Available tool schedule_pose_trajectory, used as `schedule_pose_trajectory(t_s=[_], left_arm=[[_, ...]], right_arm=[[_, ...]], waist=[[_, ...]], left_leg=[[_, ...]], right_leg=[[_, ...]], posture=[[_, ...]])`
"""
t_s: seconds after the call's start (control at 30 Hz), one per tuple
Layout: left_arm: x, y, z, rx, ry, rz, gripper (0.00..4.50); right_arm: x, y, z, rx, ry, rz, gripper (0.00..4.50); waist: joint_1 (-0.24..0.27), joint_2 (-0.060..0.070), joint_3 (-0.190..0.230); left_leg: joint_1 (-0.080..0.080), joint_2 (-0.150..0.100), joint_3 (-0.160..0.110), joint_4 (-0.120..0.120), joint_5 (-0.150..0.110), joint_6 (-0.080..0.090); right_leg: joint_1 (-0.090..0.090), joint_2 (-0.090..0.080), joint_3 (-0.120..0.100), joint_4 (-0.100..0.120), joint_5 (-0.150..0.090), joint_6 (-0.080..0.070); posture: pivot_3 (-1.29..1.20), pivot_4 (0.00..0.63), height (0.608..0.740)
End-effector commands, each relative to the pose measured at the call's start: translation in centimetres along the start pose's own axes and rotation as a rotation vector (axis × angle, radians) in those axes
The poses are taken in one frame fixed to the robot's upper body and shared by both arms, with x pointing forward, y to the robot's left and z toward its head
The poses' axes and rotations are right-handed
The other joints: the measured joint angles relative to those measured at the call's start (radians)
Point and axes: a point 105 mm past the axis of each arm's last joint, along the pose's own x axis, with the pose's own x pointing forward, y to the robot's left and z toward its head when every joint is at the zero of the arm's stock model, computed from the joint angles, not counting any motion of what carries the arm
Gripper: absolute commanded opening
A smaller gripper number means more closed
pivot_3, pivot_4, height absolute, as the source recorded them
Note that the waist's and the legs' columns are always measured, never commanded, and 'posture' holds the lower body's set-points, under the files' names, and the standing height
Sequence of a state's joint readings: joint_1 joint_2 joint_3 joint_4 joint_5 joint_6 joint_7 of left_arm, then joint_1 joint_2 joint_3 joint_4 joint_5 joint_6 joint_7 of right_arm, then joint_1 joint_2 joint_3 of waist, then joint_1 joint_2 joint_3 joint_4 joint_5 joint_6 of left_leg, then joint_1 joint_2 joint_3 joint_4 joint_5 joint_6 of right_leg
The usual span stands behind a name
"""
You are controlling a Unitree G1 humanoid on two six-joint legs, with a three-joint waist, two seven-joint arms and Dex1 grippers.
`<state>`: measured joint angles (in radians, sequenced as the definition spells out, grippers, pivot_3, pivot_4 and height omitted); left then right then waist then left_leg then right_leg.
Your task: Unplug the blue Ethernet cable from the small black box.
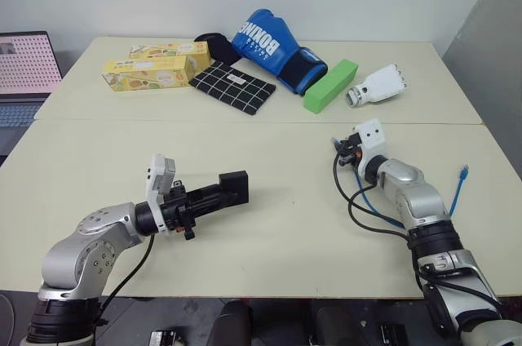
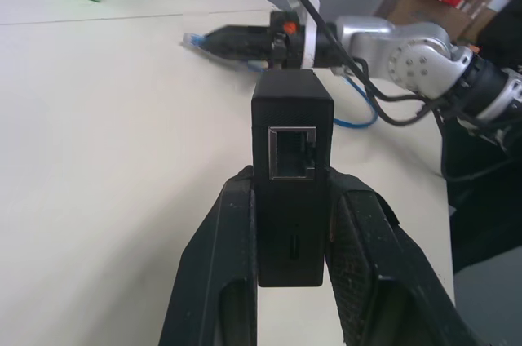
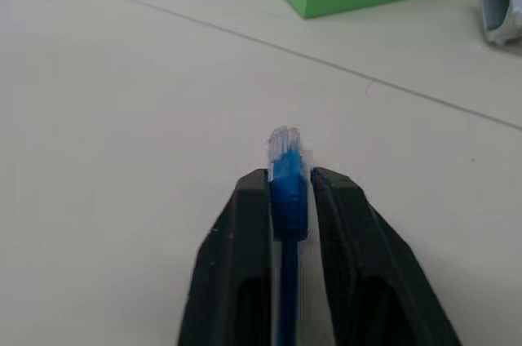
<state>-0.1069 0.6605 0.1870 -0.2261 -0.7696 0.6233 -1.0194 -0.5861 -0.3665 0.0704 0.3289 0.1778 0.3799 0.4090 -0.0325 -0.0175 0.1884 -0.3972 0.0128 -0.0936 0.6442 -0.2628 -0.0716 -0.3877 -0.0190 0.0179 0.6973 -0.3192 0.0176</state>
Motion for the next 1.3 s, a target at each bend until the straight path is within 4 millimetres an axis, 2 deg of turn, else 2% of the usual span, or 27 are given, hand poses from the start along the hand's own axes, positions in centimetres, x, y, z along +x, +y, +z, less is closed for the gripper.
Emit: schedule_pose_trajectory(t_s=[0.03, 0.1, 0.17, 0.27, 0.37, 0.4, 0.53, 0.67, 0.87, 0.93, 1.13, 1.3], left_arm=[[-0.2, 1.4, 1.3, 0.073, -0.080, 0.131, 0.79], [-0.3, 3.0, 1.3, 0.155, -0.080, 0.243, 0.79], [-0.6, 4.1, 1.4, 0.207, -0.111, 0.330, 0.79], [-1.9, 7.0, 2.1, 0.323, -0.201, 0.559, 0.79], [-3.1, 8.9, 2.1, 0.406, -0.258, 0.730, 0.79], [-3.2, 9.1, 2.0, 0.417, -0.267, 0.752, 0.79], [-4.4, 10.9, 0.6, 0.466, -0.305, 0.917, 0.79], [-4.3, 11.6, -0.4, 0.434, -0.335, 0.954, 0.79], [-4.7, 12.7, -3.1, 0.335, -0.289, 0.990, 0.79], [-4.7, 12.7, -3.4, 0.322, -0.287, 0.981, 1.50], [-4.9, 12.1, -4.2, 0.289, -0.257, 0.970, 2.65], [-6.1, 11.0, -4.4, 0.276, -0.197, 1.013, 3.59]], right_arm=[[-1.1, -0.6, 2.7, -0.033, -0.095, 0.007, 1.88], [-1.9, -1.1, 4.1, -0.103, -0.138, 0.011, 2.25], [-2.8, 0.0, 5.7, -0.158, -0.192, 0.101, 2.78], [-5.8, 5.3, 7.9, -0.286, -0.258, 0.459, 3.50], [-7.0, 8.4, 8.3, -0.341, -0.260, 0.614, 3.50], [-7.0, 8.7, 8.4, -0.346, -0.261, 0.621, 3.50], [-6.0, 11.8, 9.5, -0.390, -0.257, 0.691, 3.50], [-5.5, 12.4, 9.7, -0.403, -0.236, 0.701, 3.50], [-5.0, 12.5, 9.5, -0.396, -0.200, 0.686, 3.50], [-5.0, 12.4, 9.5, -0.395, -0.196, 0.682, 3.55], [-5.1, 12.4, 9.4, -0.387, -0.190, 0.674, 3.55], [-5.3, 12.4, 9.1, -0.368, -0.179, 0.665, 3.55]], waist=[[0.000, 0.000, 0.000], [0.002, 0.000, 0.000], [0.002, 0.000, 0.000], [0.003, 0.001, 0.000], [-0.002, 0.000, 0.000], [-0.003, 0.000, 0.000], [0.000, 0.000, -0.001], [0.006, -0.001, -0.001], [0.006, -0.001, -0.001], [0.006, -0.001, -0.001], [0.003, 0.000, -0.002], [-0.003, 0.000, -0.002]], left_leg=[[0.000, 0.000, 0.000, 0.000, 0.000, 0.000], [0.000, 0.000, 0.000, 0.001, 0.000, 0.000], [0.000, -0.001, 0.000, 0.001, 0.000, 0.000], [0.000, -0.001, 0.000, 0.000, 0.000, 0.000], [0.000, -0.001, -0.001, 0.000, 0.000, 0.001], [0.000, 0.000, 0.000, 0.000, 0.000, 0.000], [0.001, -0.001, 0.000, 0.001, 0.000, 0.000], [0.000, -0.002, -0.002, 0.002, 0.000, 0.000], [-0.001, -0.002, -0.002, 0.002, 0.000, 0.000], [0.000, -0.002, -0.002, 0.002, 0.000, 0.000], [0.001, -0.002, -0.002, 0.002, 0.000, 0.000], [0.001, -0.002, -0.002, 0.002, 0.000, 0.000]], right_leg=[[0.000, 0.000, 0.000, 0.000, 0.000, 0.000], [0.000, 0.000, 0.000, 0.000, 0.000, 0.000], [0.000, 0.000, 0.000, 0.000, 0.000, 0.000], [0.000, 0.000, -0.001, 0.000, 0.000, 0.000], [0.000, 0.000, -0.001, -0.001, 0.000, 0.000], [0.000, 0.000, -0.001, -0.001, 0.000, 0.000], [0.001, 0.000, -0.001, 0.001, 0.000, 0.000], [0.001, 0.000, -0.002, 0.000, 0.001, 0.001], [0.001, -0.002, -0.003, 0.000, 0.001, 0.002], [0.001, -0.001, -0.002, 0.000, 0.001, 0.002], [0.001, -0.001, -0.002, 0.001, 0.001, 0.002], [0.001, -0.001, -0.001, 0.000, 0.001, 0.002]], posture=[[0.00, 0.150, 0.740], [0.00, 0.150, 0.740], [0.00, 0.150, 0.740], [0.00, 0.150, 0.740], [0.00, 0.150, 0.740], [0.00, 0.150, 0.740], [0.00, 0.150, 0.740], [0.00, 0.150, 0.740], [0.00, 0.150, 0.740], [0.00, 0.150, 0.740], [0.00, 0.150, 0.740], [0.00, 0.150, 0.740]])
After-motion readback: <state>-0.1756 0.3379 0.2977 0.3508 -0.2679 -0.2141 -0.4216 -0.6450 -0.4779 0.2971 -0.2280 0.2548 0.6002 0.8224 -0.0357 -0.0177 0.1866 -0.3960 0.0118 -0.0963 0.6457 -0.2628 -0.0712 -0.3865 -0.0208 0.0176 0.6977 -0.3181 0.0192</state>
